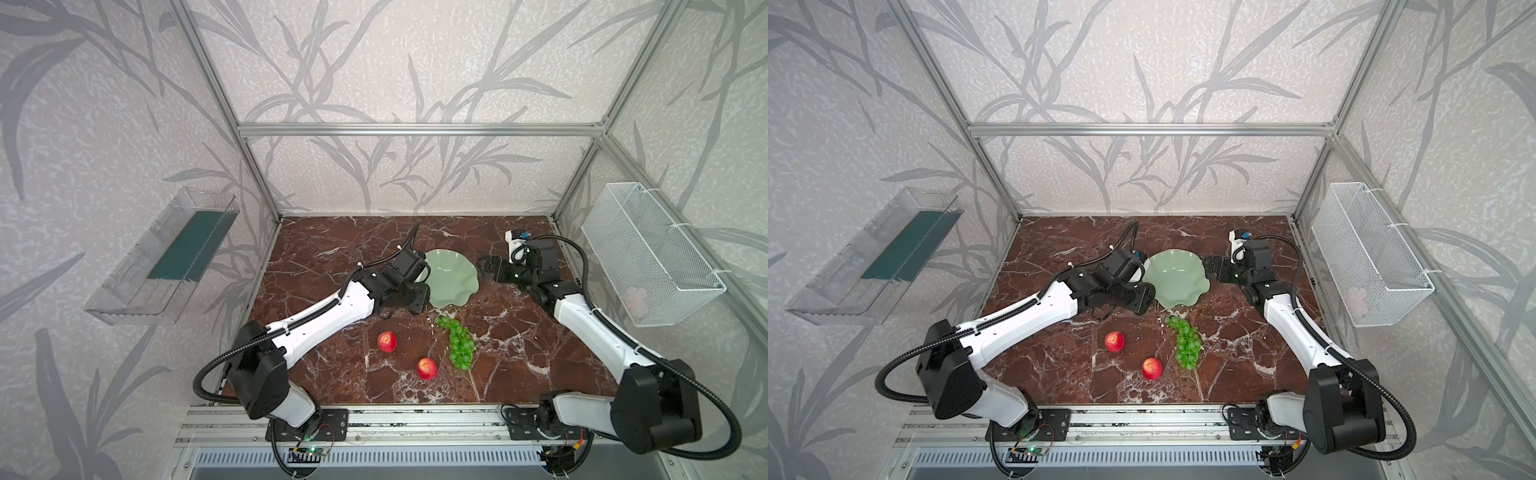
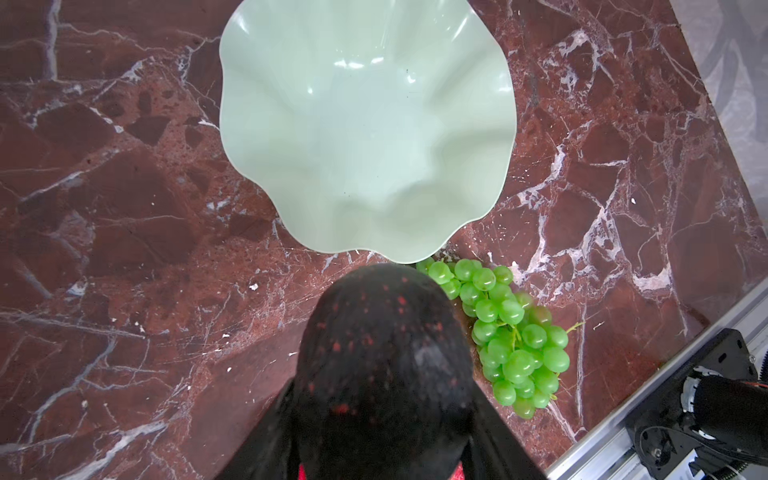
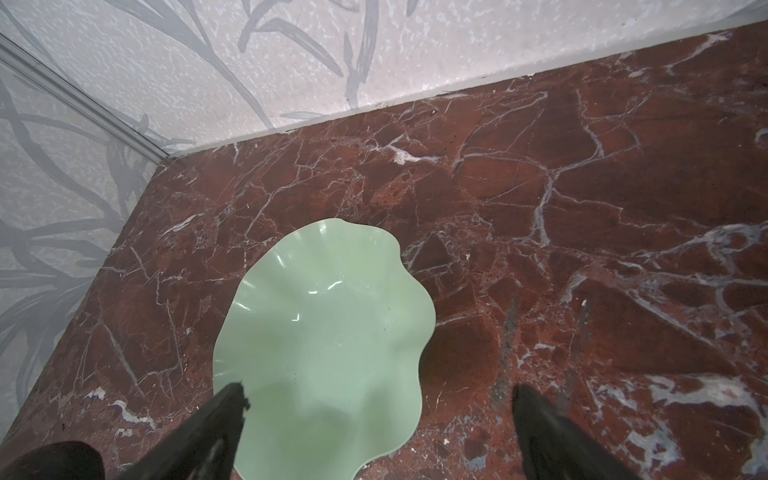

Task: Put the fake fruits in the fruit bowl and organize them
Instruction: 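Carry the avocado with the left gripper into the green bowl and release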

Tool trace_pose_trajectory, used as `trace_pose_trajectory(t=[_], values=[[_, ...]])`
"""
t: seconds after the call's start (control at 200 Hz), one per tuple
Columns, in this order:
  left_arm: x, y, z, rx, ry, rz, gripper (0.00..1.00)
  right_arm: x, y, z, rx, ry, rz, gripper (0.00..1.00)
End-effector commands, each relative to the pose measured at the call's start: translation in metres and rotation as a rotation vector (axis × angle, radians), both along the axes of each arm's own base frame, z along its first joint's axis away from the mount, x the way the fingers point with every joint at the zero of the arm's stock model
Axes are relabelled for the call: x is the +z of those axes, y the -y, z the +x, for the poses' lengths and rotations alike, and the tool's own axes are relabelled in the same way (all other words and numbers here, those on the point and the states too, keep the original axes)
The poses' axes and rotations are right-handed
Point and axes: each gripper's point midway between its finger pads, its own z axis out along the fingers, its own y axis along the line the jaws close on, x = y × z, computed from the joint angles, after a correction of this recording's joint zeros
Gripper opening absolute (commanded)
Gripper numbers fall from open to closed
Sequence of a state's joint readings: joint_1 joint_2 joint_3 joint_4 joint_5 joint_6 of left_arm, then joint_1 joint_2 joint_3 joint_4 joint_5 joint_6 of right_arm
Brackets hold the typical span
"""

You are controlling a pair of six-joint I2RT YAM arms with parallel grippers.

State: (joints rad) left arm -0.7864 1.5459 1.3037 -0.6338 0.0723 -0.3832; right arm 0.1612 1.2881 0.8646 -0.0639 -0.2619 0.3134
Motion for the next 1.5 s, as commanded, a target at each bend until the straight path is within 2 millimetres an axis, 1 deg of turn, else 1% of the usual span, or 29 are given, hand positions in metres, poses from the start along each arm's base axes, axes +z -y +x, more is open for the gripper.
trace_pose_trajectory(t=[0.0, 0.07, 0.135, 0.34, 0.455, 0.46, 0.475, 0.48, 0.495, 0.605, 0.82, 0.975, 1.095, 1.335, 1.44, 1.5], values=[[0.014, 0.010, 0.018, -0.030, 0.049, 0.026, 0.45, 0.004, -0.001, -0.003, 0.002, 0.018, 0.002, 0.99], [0.017, 0.021, 0.028, -0.040, 0.050, 0.020, 0.45, 0.006, 0.000, -0.004, 0.000, 0.023, 0.002, 0.99], [0.016, 0.030, 0.036, -0.050, 0.034, 0.000, 0.46, 0.007, 0.000, -0.005, 0.000, 0.025, 0.001, 0.99], [0.002, 0.048, 0.064, -0.051, 0.000, 0.007, 0.45, 0.005, 0.002, -0.007, -0.001, 0.022, -0.003, 0.99], [-0.010, 0.056, 0.083, -0.045, -0.013, 0.029, 0.45, 0.006, 0.001, -0.007, 0.002, 0.024, 0.004, 0.99], [-0.015, 0.056, 0.083, -0.044, -0.021, 0.037, 0.45, 0.006, 0.001, -0.007, 0.001, 0.024, 0.004, 0.99], [-0.013, 0.057, 0.085, -0.045, -0.016, 0.034, 0.45, 0.006, 0.000, -0.007, 0.003, 0.024, 0.005, 0.99], [-0.017, 0.057, 0.086, -0.045, -0.022, 0.039, 0.45, 0.006, 0.000, -0.007, 0.003, 0.025, 0.005, 0.99], [-0.017, 0.059, 0.088, -0.046, -0.020, 0.039, 0.45, 0.007, 0.000, -0.007, 0.004, 0.026, 0.006, 0.99], [-0.033, 0.064, 0.104, -0.037, -0.027, 0.073, 0.45, 0.007, 0.000, -0.008, 0.007, 0.025, 0.006, 0.99], [-0.063, 0.067, 0.125, -0.012, -0.075, 0.123, 0.45, 0.007, 0.000, -0.010, 0.007, 0.023, 0.009, 0.99], [-0.084, 0.068, 0.135, 0.018, -0.087, 0.146, 0.45, 0.005, -0.002, -0.010, 0.010, 0.017, 0.025, 0.99], [-0.095, 0.069, 0.141, 0.044, -0.104, 0.157, 0.45, 0.005, -0.001, -0.010, 0.009, 0.017, 0.026, 0.99], [-0.119, 0.068, 0.142, 0.073, -0.161, 0.173, 0.45, 0.005, -0.002, -0.010, 0.010, 0.016, 0.029, 0.99], [-0.123, 0.068, 0.140, 0.075, -0.176, 0.174, 0.49, 0.006, -0.002, -0.011, 0.011, 0.018, 0.025, 0.99], [-0.124, 0.068, 0.139, 0.079, -0.181, 0.175, 0.52, 0.007, 0.000, -0.011, 0.006, 0.019, 0.022, 0.99]])
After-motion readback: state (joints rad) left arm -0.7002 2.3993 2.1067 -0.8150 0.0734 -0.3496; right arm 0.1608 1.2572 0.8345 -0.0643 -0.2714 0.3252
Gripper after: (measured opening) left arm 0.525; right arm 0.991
